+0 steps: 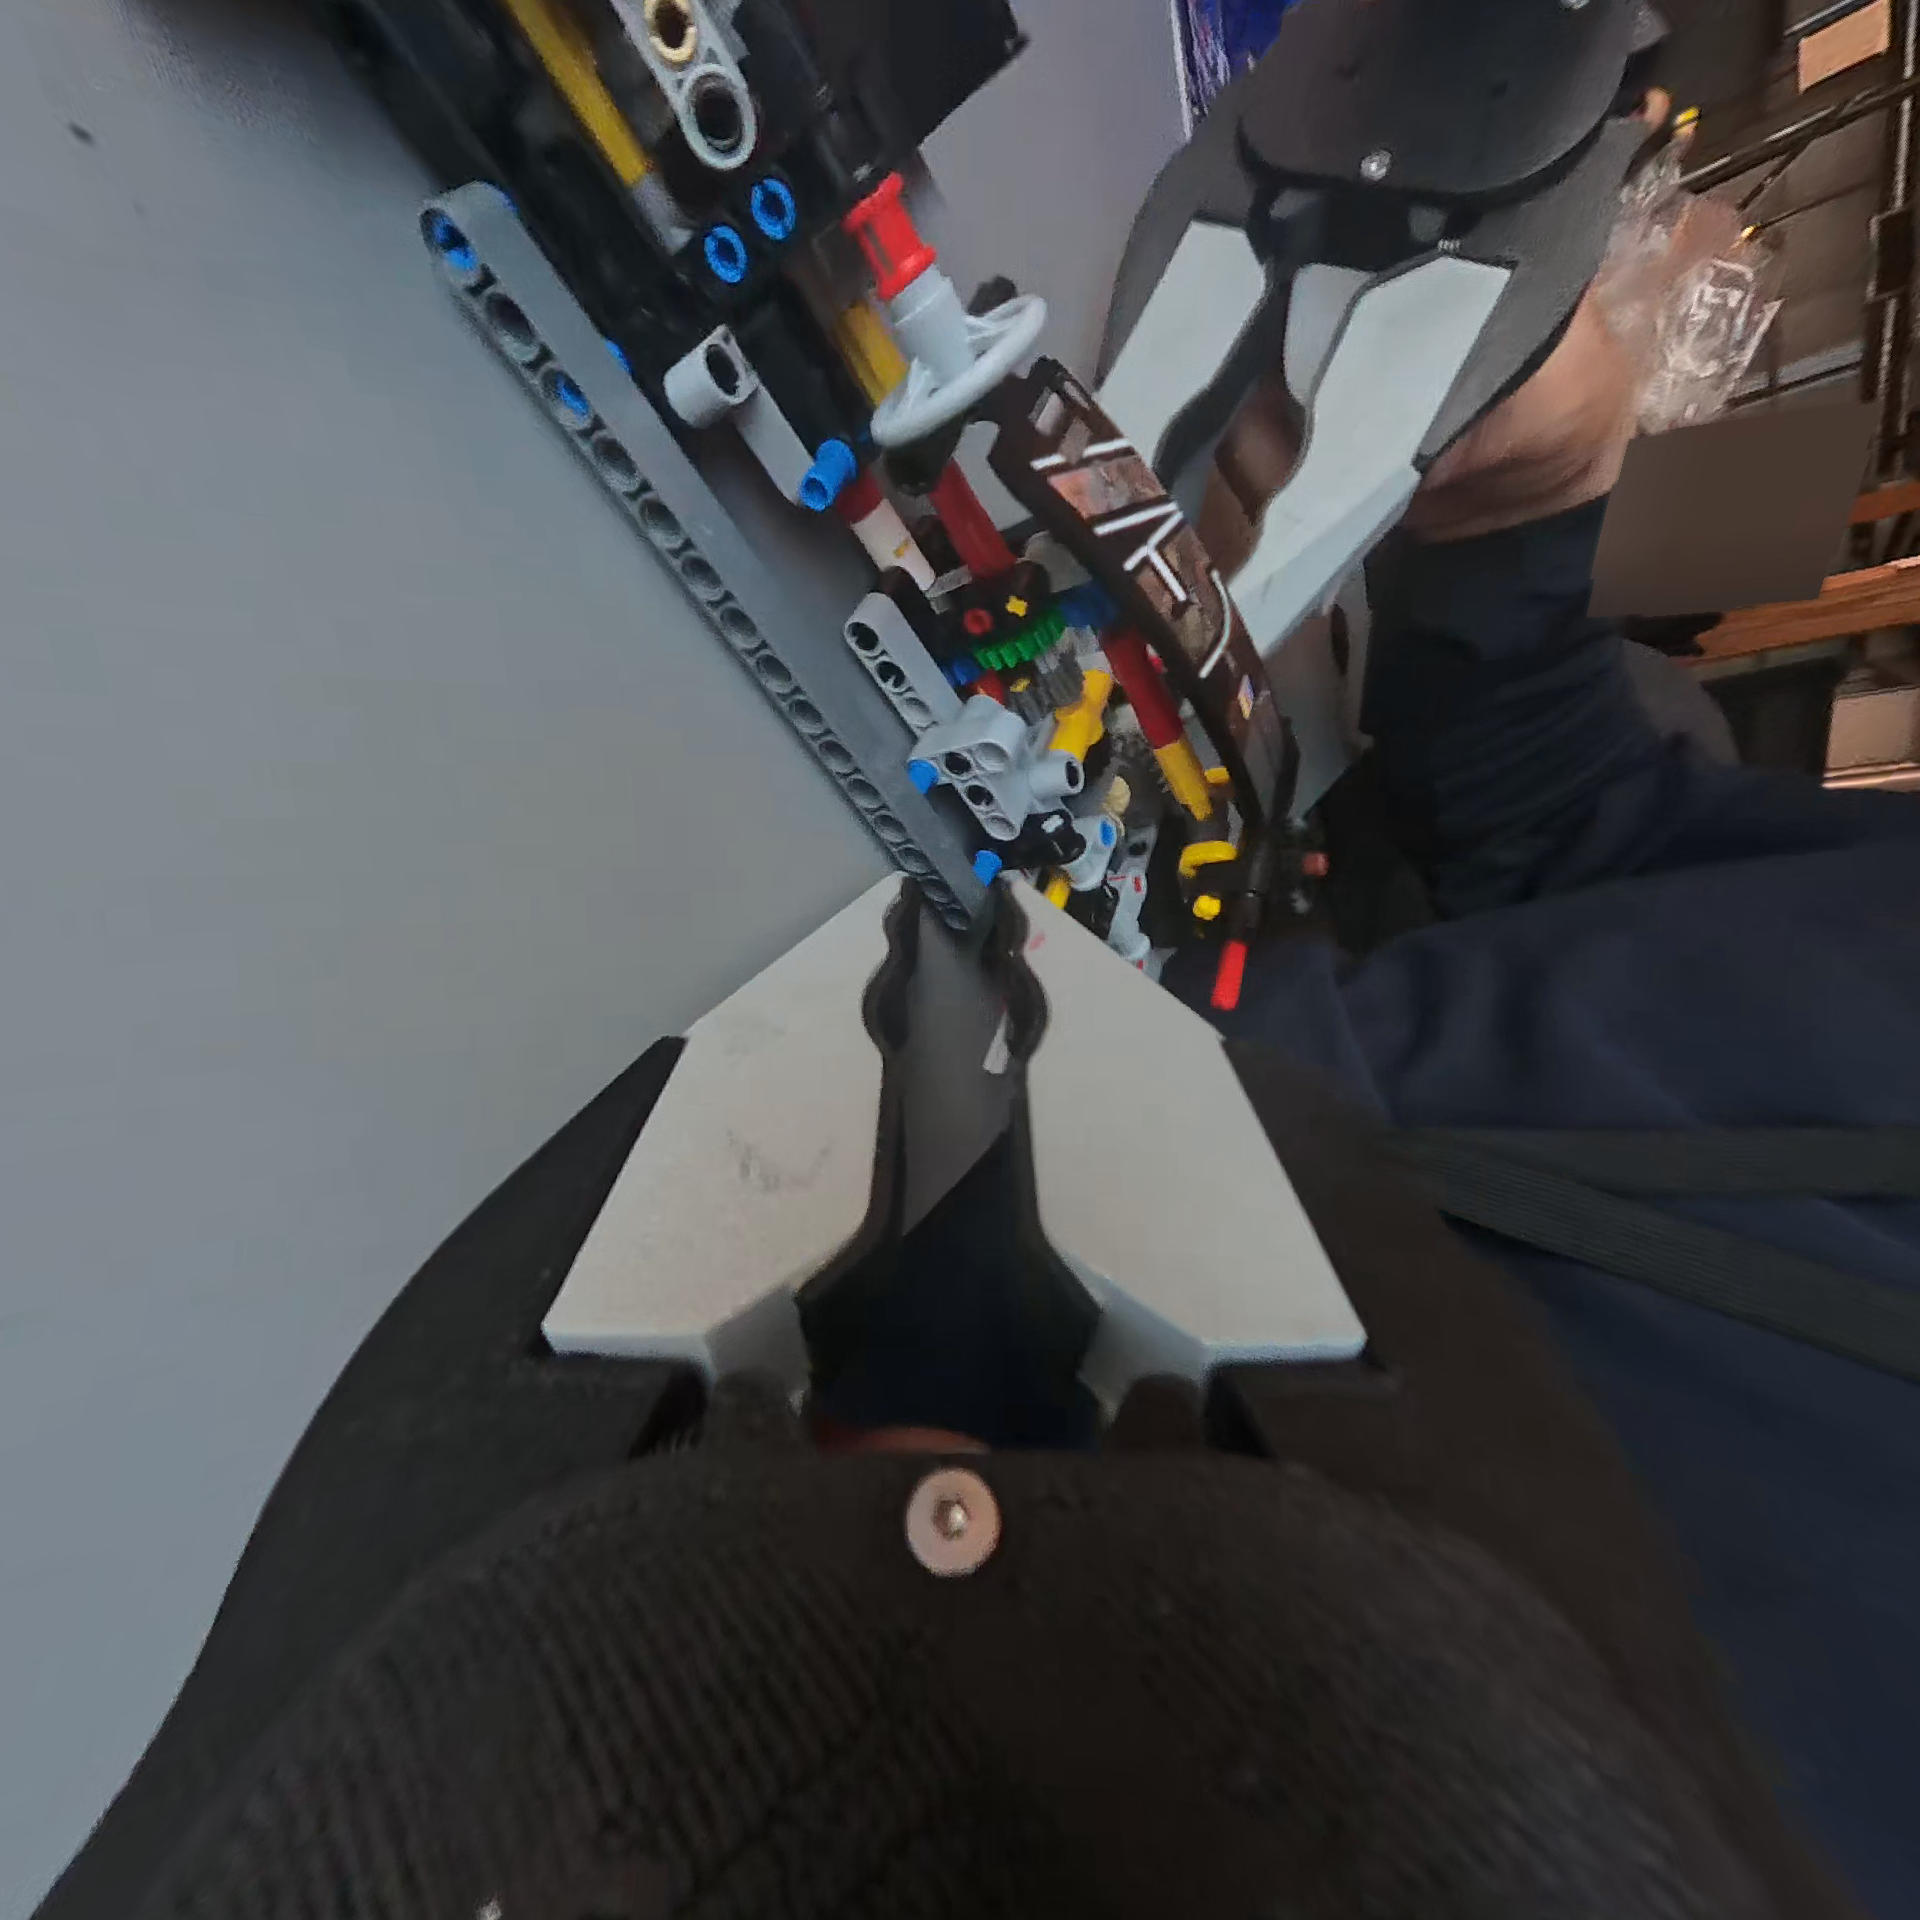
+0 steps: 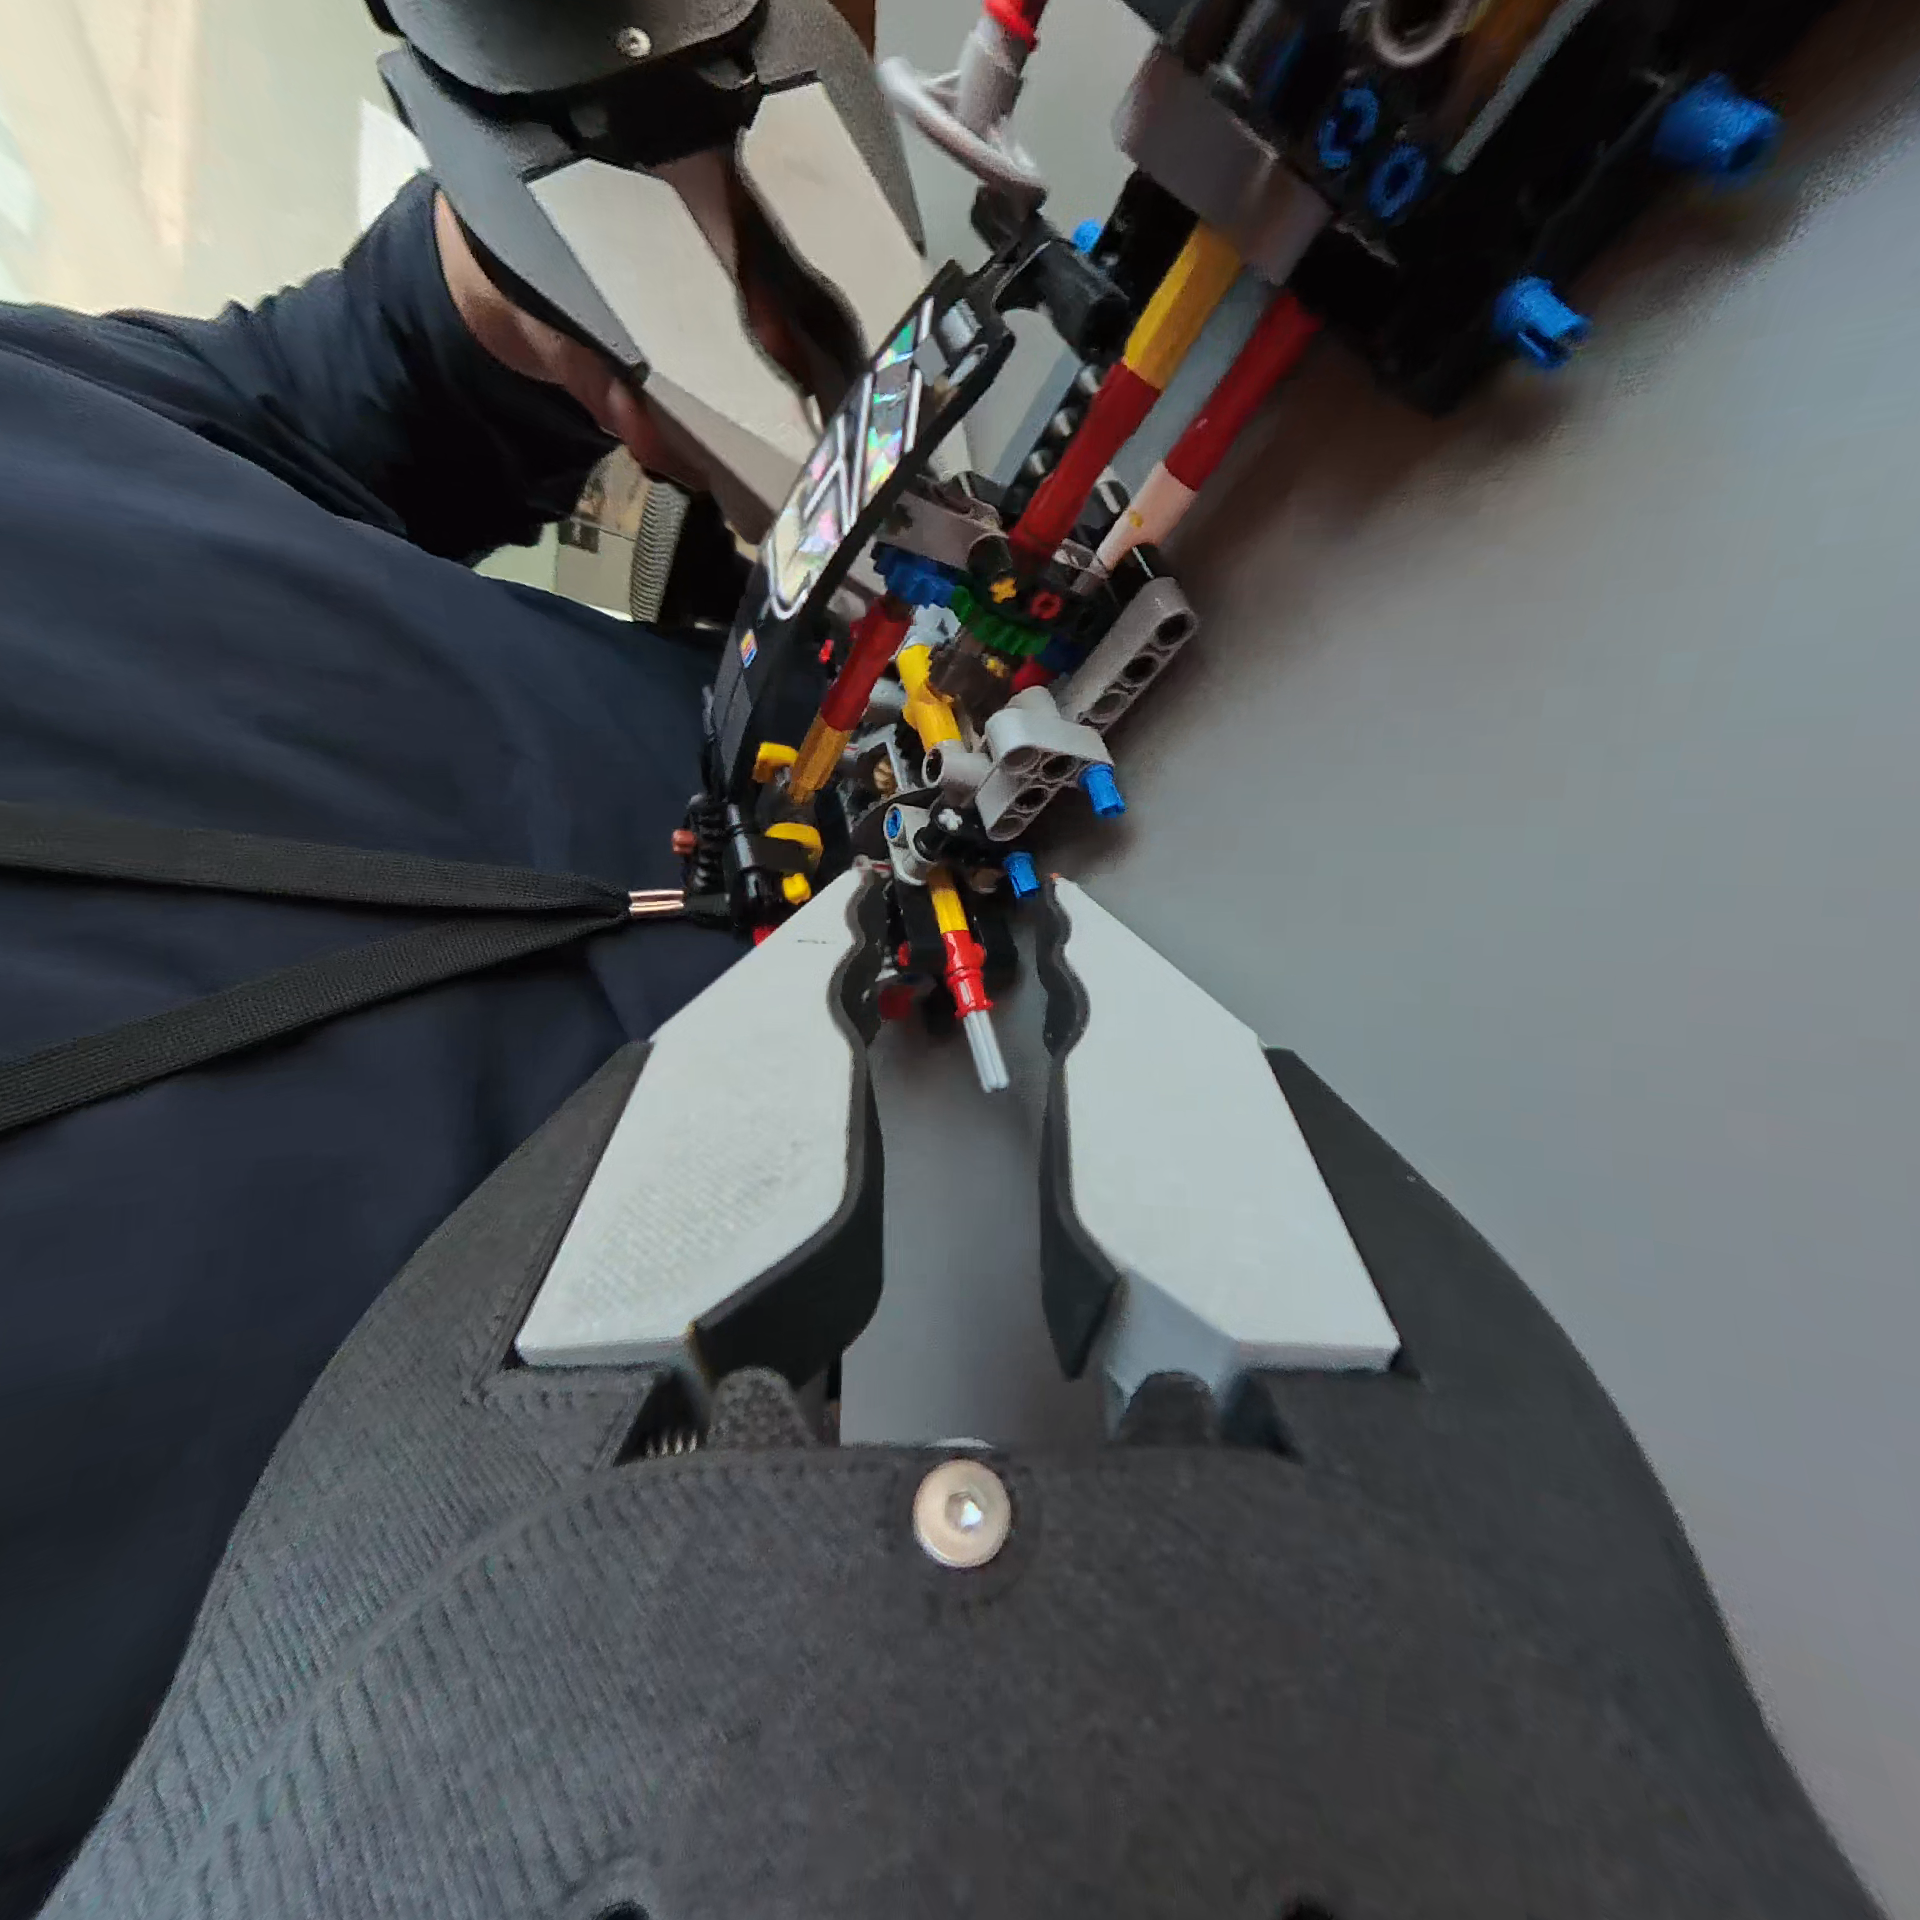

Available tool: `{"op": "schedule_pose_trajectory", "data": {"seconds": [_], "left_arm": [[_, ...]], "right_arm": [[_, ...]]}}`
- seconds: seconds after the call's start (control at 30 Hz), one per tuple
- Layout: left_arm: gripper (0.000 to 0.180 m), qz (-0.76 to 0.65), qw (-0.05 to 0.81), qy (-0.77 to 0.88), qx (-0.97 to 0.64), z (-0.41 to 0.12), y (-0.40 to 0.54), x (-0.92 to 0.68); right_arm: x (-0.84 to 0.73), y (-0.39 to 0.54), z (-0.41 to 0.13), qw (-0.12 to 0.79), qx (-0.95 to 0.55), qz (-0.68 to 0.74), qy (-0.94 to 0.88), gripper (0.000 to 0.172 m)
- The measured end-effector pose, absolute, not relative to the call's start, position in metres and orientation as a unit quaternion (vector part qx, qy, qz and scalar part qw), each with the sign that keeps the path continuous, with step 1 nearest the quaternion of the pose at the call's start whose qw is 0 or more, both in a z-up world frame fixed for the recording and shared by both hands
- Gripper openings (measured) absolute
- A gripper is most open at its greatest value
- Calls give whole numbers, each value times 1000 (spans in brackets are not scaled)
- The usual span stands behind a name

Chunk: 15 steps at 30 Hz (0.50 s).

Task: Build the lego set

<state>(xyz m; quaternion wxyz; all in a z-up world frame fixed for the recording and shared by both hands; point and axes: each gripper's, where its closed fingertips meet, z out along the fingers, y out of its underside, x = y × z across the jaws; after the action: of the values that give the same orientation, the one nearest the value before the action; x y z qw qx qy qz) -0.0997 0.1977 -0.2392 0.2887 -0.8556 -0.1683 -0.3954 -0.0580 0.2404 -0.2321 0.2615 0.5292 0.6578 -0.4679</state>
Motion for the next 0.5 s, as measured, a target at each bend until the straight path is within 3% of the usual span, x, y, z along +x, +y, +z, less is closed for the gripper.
{"op": "schedule_pose_trajectory", "data": {"seconds": [0.2,0.4,0.5], "left_arm": [[36,-468,303,-202,-805,-227,197,-103],[30,-439,309,-116,-836,-230,189,-98],[30,-386,355,-37,-851,-220,180,-104]], "right_arm": [[-51,224,-228,274,525,-492,638,34],[-45,221,-224,292,527,-508,616,34],[-37,228,-221,269,525,-512,624,36]]}}
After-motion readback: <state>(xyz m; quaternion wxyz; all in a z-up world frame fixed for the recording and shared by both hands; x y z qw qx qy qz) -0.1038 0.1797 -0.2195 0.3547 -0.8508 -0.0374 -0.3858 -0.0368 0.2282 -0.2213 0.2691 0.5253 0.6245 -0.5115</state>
